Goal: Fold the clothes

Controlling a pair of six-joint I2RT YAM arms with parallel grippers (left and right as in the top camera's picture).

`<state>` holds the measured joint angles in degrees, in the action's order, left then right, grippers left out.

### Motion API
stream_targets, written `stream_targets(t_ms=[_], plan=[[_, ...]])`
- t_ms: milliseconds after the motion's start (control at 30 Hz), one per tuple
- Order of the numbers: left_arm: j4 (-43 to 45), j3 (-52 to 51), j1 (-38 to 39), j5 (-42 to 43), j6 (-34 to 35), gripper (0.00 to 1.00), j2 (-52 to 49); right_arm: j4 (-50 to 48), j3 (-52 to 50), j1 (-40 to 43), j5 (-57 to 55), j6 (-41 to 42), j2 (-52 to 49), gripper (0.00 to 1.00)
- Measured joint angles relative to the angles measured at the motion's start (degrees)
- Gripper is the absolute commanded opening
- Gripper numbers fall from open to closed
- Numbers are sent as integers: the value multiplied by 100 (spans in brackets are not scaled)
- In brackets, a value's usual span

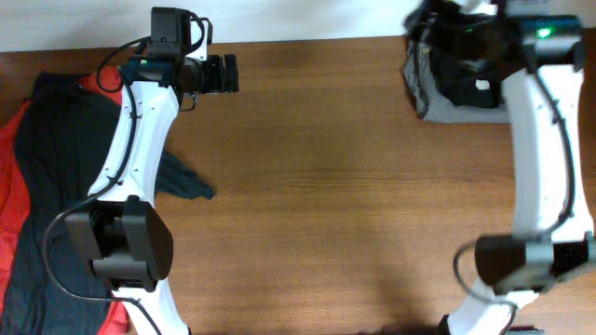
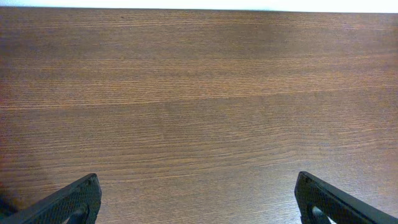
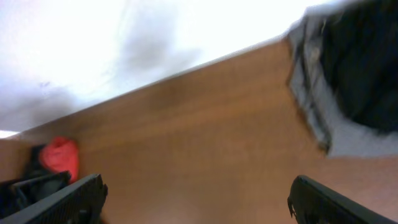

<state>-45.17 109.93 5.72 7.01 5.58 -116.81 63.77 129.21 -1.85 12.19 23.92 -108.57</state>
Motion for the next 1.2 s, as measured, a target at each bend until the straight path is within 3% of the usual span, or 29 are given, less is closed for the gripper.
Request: stream_targets(t_ms=[100,233,400,567,700,833,1033,1200], plan=[[-2,0,0,0,0,99,0,-529,-256,-835,-1178,-55,872,99],[-4,0,0,2,0,99,0,-1740,-1399,-1054,-1899,-68,2332,99],[-4,-2,0,0,0,99,0,-3921,-4448,-973,-2245,-57,4393,99],[-4,-9,0,9,0,99,0,-4830,-7136,-597,-2315,177,5816,99],[-22,-17,0,0,-2,99,0,-5178,-9272,-17,-2367,693,7460,99],[-20,-22,0,0,0,99,-2,-5174,-10677,247,-2361,918,8891,99],[-20,-22,0,2,-2,99,-4,-5180,-11879,328,-2304,859,9980,99],[-22,-22,0,2,0,99,-4,-5182,-12135,328,-2109,-9,10448,99]])
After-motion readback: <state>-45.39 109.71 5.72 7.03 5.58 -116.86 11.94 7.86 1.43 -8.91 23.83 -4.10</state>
